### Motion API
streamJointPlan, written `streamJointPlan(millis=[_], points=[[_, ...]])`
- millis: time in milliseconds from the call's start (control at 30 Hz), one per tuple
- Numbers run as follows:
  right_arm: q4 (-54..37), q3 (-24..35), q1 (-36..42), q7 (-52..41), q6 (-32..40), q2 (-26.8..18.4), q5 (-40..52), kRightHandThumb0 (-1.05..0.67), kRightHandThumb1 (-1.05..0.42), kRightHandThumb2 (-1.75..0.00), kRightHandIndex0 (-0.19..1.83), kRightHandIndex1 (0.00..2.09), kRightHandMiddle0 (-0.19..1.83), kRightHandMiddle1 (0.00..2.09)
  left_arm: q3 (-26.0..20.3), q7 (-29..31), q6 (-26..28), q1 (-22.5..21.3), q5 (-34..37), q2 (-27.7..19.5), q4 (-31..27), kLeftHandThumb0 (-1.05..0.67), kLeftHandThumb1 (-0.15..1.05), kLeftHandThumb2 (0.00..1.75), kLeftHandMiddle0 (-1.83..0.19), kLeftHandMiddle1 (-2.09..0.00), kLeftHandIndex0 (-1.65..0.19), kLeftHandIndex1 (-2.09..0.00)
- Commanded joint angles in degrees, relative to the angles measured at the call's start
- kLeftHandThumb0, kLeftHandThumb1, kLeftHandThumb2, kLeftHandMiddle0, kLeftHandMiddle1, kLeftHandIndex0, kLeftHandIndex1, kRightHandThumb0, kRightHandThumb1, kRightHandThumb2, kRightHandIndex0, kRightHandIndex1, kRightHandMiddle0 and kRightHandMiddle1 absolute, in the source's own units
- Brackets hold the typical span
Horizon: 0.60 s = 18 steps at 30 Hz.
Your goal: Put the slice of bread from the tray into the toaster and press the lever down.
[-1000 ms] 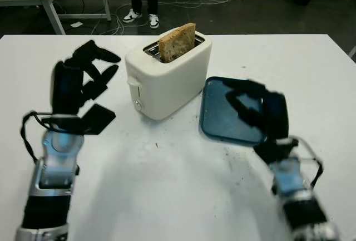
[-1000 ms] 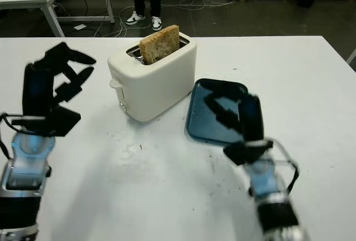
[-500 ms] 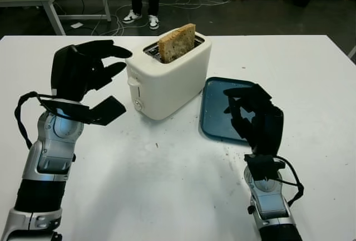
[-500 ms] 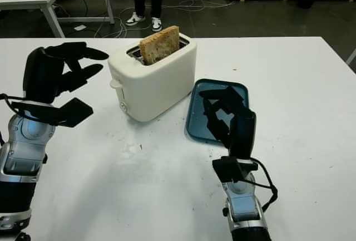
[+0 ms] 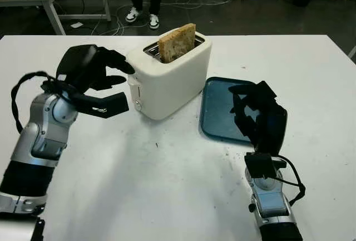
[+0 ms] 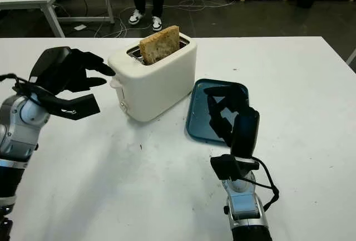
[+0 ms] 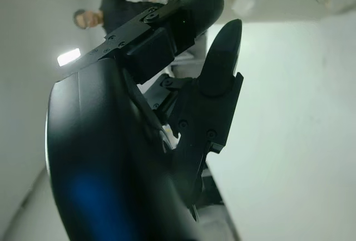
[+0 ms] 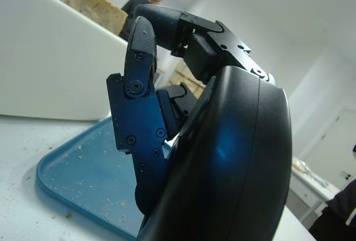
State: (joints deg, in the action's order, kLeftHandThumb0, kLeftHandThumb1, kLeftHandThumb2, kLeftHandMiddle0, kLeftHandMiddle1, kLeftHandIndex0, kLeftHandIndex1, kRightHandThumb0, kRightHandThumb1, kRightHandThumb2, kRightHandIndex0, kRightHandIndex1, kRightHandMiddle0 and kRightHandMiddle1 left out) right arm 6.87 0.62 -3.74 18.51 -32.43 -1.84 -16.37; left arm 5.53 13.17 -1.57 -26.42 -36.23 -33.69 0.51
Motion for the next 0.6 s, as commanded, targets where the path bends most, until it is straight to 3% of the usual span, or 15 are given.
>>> streamJointPlan(millis=[0,267,500,567], points=[[-0.42,0.46,-0.51,0.22,0.82,0.43,0.36,-0.42,-0.92,-0.29,0.82,1.68,0.82,1.0,0.87,1.29,0.57,-1.43,-0.89,-1.31,-0.23,-0.15,0.83,0.0,-1.02,-1.18,-1.2,-0.07],[-0.34,0.74,-0.68,0.76,0.52,0.35,-0.23,-0.41,-0.92,-0.28,0.82,1.67,0.82,0.96,2.15,4.29,2.01,-2.78,-1.91,-2.28,0.64,-0.16,0.86,0.01,-1.02,-1.4,-1.19,-0.02],[-0.05,0.86,-0.86,0.96,0.18,0.17,-0.59,-0.42,-0.92,-0.27,0.82,1.71,0.82,1.01,2.23,2.26,0.14,-2.63,-0.88,-1.37,1.54,-0.14,0.87,0.01,-0.95,-1.51,-1.09,0.0],[0.06,0.89,-0.89,0.83,0.16,0.22,-0.35,-0.42,-0.92,-0.27,0.82,1.72,0.82,1.0,2.28,1.35,-0.84,-2.51,-0.73,-1.27,1.87,-0.14,0.87,0.01,-0.94,-1.45,-1.07,0.0]])
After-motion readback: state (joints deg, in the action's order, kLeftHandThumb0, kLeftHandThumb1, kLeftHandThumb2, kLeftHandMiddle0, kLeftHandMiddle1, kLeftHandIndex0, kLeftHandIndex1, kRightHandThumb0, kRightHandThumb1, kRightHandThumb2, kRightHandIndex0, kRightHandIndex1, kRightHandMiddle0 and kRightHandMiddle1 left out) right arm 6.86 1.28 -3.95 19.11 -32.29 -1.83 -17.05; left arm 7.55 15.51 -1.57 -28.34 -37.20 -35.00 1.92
